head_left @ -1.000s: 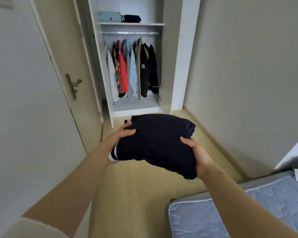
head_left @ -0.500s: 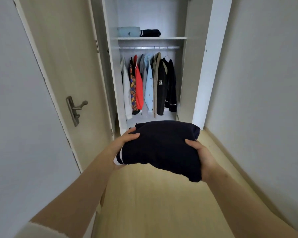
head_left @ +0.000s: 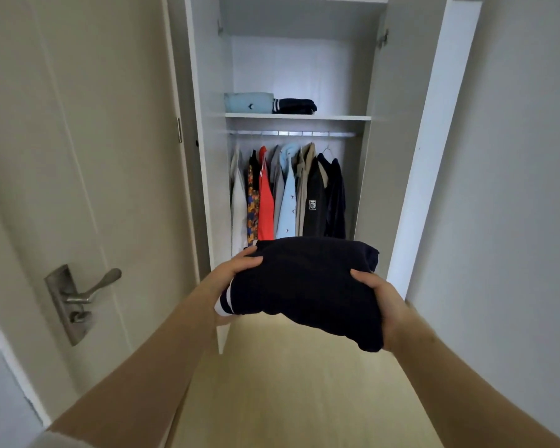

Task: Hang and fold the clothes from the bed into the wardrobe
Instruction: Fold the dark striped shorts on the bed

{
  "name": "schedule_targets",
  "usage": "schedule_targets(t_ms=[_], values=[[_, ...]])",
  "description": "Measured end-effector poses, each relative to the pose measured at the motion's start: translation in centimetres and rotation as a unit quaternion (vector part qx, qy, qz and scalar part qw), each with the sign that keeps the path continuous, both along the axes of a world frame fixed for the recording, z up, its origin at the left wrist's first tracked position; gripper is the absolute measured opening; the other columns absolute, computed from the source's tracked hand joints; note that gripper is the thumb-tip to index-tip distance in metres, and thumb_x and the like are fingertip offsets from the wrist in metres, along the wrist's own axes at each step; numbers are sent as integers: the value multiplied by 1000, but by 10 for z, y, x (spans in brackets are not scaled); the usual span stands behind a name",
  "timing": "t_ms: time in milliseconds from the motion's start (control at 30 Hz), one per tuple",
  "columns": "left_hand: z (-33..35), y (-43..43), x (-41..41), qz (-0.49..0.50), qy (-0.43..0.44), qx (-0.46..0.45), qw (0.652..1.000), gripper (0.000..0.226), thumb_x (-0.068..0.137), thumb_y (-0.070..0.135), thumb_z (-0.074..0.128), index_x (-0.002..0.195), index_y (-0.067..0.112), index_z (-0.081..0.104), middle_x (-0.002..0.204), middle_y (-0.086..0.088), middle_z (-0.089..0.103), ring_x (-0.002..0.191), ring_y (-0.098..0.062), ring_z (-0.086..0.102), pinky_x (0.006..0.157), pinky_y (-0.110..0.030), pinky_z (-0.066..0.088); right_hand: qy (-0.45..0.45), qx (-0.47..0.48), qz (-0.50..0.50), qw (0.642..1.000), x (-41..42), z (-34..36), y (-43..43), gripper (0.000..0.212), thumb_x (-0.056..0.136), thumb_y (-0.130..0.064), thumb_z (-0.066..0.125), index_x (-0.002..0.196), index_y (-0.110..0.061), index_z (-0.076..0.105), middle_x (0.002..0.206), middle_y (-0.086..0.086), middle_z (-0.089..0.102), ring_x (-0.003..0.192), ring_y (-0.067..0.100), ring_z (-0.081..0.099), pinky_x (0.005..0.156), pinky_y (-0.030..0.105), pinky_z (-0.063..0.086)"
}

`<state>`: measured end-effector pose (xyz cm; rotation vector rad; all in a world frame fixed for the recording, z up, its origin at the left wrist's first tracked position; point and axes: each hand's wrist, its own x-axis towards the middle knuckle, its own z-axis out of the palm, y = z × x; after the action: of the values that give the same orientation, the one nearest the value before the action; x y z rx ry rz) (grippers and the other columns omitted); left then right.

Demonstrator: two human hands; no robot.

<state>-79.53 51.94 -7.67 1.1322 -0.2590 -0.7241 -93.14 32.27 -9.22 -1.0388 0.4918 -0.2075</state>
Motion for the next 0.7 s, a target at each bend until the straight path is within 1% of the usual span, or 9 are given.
schedule_targets(t_ms=[67, 133, 233, 300, 333, 433, 500, 600, 700], values=[[2, -18, 38, 0, -3, -10, 1000, 71, 62, 14, 66, 132, 19, 50, 117, -11, 60, 93, -28, 62, 70, -37, 50, -2, -8, 0, 1000, 39, 2, -17, 43, 83, -24, 62, 124, -23, 54, 113, 15, 64, 87, 37, 64, 50, 38, 54], [3, -33, 83, -4, 2, -28, 1000, 70, 62, 13, 68, 131, 19, 52, 115, -11, 61, 91, -29, 62, 70, -38, 50, -10, -13, -3, 1000, 82, 6, -32, 43, 83, -24, 62, 125, -21, 54, 113, 15, 65, 86, 37, 64, 51, 38, 54], [15, -54, 160, -10, 1, -47, 999, 63, 60, 13, 71, 121, 23, 58, 110, -10, 64, 87, -28, 66, 65, -36, 52, -29, -21, -3, 999, 156, 21, -54, 42, 84, -23, 62, 125, -19, 55, 108, 16, 68, 81, 36, 68, 54, 39, 55], [31, -69, 213, -16, -13, -53, 998, 63, 60, 13, 72, 121, 24, 58, 116, -11, 63, 92, -30, 65, 68, -38, 53, -41, -20, 2, 999, 208, 36, -68, 40, 83, -21, 62, 122, -17, 57, 97, 16, 72, 72, 34, 70, 52, 39, 55], [40, -76, 240, -15, -22, -57, 998, 64, 60, 13, 71, 122, 24, 58, 117, -11, 62, 94, -30, 65, 69, -38, 53, -47, -23, 3, 999, 234, 44, -76, 40, 82, -21, 62, 121, -15, 57, 95, 16, 72, 70, 33, 71, 51, 38, 55], [63, -102, 308, -17, -39, -73, 996, 65, 60, 13, 70, 122, 23, 57, 113, -10, 65, 91, -28, 66, 69, -36, 53, -55, -37, -6, 998, 302, 68, -102, 44, 81, -22, 64, 124, -15, 56, 107, 18, 68, 81, 35, 69, 55, 37, 55], [75, -123, 349, -23, -38, -78, 996, 65, 60, 13, 70, 124, 22, 57, 113, -10, 66, 91, -28, 66, 73, -37, 54, -53, -43, -11, 998, 341, 79, -121, 46, 79, -24, 65, 124, -16, 56, 110, 18, 67, 88, 34, 67, 58, 36, 54], [87, -157, 401, -27, -43, -82, 995, 68, 62, 11, 68, 128, 20, 55, 108, -10, 66, 88, -27, 66, 74, -37, 52, -60, -44, -16, 997, 391, 90, -154, 46, 78, -24, 65, 122, -14, 58, 106, 17, 69, 82, 32, 69, 56, 35, 55], [98, -191, 449, -40, -62, -87, 993, 72, 63, 10, 68, 132, 20, 51, 113, -11, 63, 91, -27, 64, 75, -38, 50, -79, -39, -16, 996, 439, 98, -189, 45, 79, -22, 64, 122, -13, 59, 101, 16, 71, 74, 31, 72, 54, 35, 56]])
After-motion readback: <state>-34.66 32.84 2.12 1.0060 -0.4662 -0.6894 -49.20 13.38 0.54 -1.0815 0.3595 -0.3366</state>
